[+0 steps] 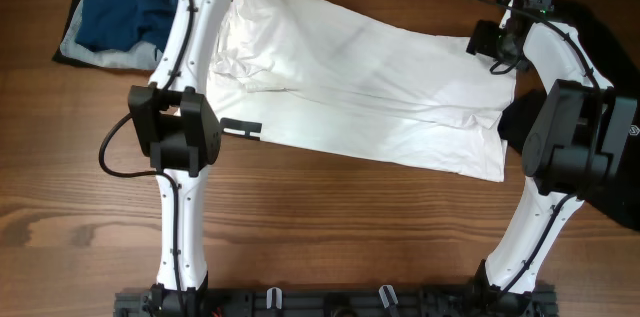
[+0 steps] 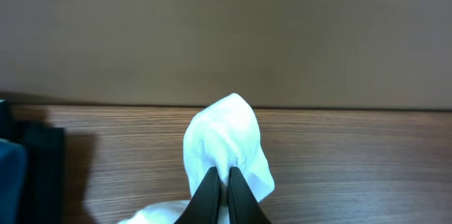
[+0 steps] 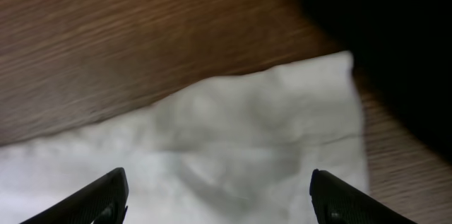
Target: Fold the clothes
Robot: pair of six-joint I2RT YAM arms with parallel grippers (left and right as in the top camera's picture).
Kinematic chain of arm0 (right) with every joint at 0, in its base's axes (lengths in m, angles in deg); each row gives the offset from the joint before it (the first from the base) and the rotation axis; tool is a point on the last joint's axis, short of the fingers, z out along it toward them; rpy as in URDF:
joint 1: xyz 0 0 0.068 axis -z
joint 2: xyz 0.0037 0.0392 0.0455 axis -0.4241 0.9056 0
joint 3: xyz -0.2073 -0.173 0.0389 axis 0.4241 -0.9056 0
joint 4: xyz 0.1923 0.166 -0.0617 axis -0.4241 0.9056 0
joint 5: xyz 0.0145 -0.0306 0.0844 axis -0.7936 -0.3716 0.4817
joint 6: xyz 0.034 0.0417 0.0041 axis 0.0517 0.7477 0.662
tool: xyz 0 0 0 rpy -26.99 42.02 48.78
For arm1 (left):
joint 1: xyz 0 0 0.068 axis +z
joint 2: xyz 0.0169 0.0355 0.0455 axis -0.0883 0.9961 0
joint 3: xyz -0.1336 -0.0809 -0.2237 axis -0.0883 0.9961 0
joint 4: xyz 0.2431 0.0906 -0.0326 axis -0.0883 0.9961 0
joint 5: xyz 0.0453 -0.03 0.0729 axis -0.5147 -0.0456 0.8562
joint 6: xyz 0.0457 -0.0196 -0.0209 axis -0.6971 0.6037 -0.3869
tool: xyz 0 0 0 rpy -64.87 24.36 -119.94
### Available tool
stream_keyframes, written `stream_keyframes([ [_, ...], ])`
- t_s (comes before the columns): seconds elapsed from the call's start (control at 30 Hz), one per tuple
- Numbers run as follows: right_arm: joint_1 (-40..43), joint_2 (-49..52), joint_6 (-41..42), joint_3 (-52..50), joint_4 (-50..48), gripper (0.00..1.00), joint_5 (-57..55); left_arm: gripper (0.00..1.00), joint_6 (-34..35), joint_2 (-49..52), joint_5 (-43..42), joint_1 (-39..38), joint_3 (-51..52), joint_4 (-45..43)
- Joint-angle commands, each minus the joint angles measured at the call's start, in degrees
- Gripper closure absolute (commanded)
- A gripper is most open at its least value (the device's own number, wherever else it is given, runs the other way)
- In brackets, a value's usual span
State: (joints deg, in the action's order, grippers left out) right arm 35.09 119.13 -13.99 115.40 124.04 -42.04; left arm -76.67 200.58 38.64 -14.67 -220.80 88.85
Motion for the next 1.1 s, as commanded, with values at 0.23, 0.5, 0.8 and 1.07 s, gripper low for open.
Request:
stream_keyframes([
  [0.23,0.0,3.6,-0.3,-0.1,-5.7,0.24,-6.2,0.96,0.9,0.2,0.4,1.6,-0.2,0.8],
  [0.5,0.0,5.0,-0.3,-0.1,-6.8,0.43,-3.6,0.96,0.9,0.2,0.4,1.6,-0.2,1.3],
  [0.8,0.6,3.2,-0.3,5.6,-1.2,0.96,-5.6,0.96,0.9,-1.4,0.4,2.0,-0.2,4.5],
  [1.07,3.7,-6.1,-0.1,10.3,15.1,0.96,1.8,0.96,0.9,-8.0,0.4,2.2,-0.2,12.3],
])
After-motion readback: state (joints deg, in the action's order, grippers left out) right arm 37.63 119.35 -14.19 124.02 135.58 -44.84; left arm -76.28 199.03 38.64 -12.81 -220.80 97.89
